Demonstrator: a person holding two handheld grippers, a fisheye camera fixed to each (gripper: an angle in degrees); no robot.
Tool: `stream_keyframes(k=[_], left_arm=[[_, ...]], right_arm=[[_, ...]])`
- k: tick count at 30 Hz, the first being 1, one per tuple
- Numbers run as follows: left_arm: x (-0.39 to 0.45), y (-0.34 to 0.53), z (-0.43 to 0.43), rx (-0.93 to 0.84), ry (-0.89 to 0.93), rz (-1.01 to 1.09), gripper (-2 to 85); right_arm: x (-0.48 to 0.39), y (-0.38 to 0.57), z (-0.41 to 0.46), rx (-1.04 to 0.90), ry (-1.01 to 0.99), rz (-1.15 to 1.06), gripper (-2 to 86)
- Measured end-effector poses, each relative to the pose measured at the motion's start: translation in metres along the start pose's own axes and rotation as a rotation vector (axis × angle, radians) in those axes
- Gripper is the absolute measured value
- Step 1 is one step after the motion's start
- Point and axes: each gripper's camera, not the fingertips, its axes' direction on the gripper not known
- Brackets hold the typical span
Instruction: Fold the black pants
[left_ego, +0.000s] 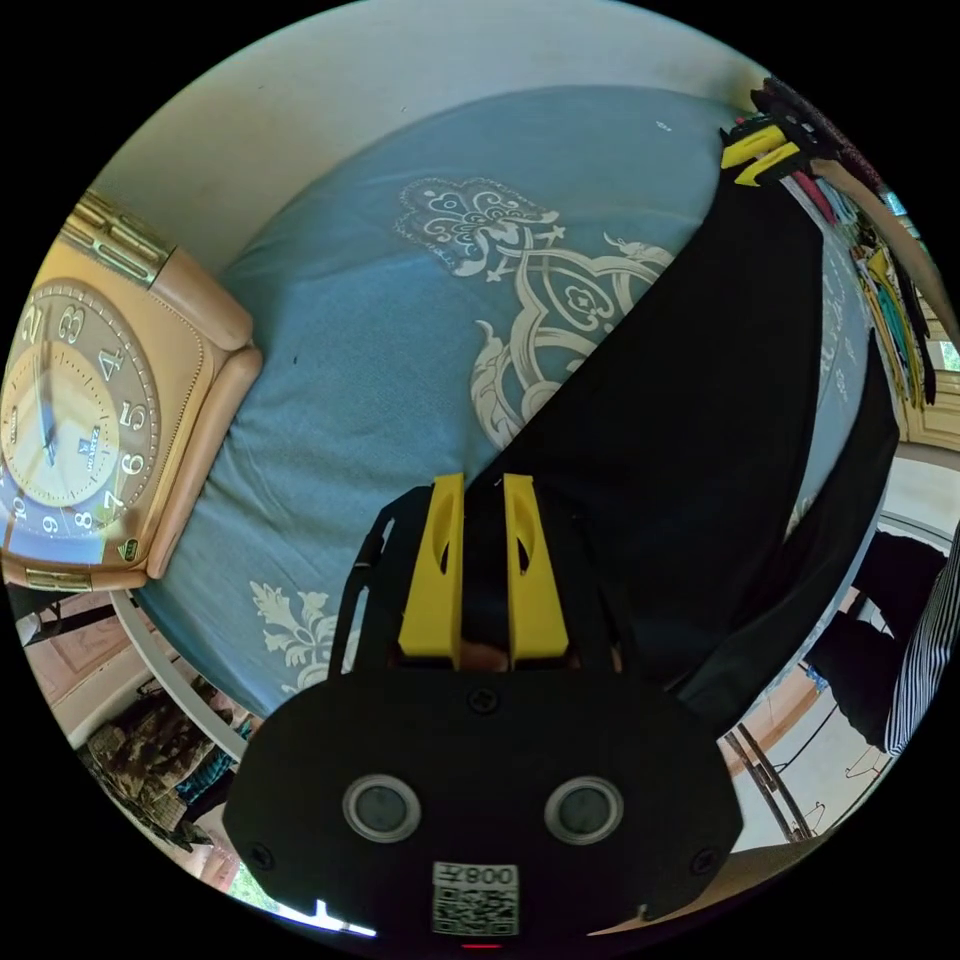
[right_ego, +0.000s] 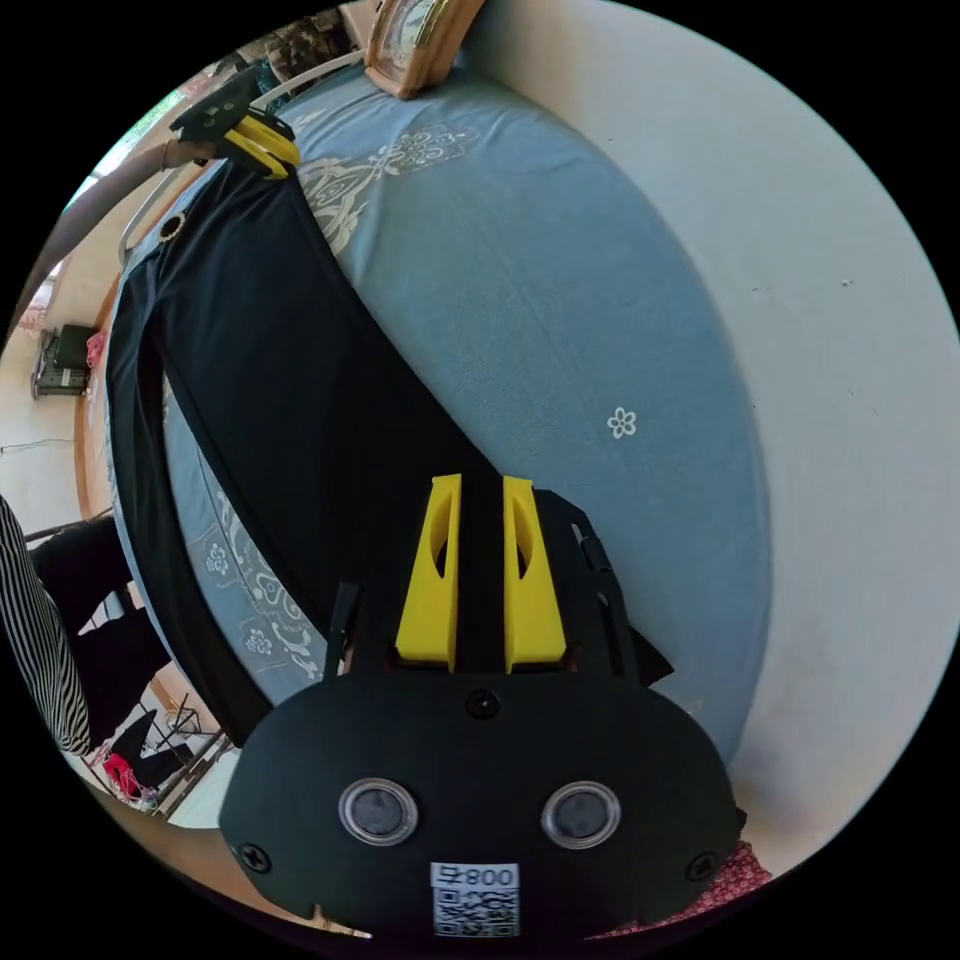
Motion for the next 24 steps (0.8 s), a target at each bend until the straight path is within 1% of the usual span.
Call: stream_keyframes(k=[12, 17, 21, 24], left_arm=[[0.003, -0.027, 0.039, -0.017, 0.005, 0.01, 7.0], [0.006, -0.025, 0.052, -0.004, 0.006, -0.015, 5.4], [0.017, -0.023, 0.061, 0.0, -0.016, -0.041, 2.2], [0.022, -0.017, 0.066, -0.005, -0.041, -0.114, 1.1]], right_arm=[[-0.05, -0.017, -0.029, -0.08, 0.049, -0.134, 7.5], [-0.069, -0.012, -0.04, -0.079, 0.033, -0.137, 6.9], [-0.083, -0.004, -0.05, -0.069, 0.006, -0.097, 3.7], [-0.094, 0.003, -0.057, -0.086, -0.017, -0.069, 1.5]])
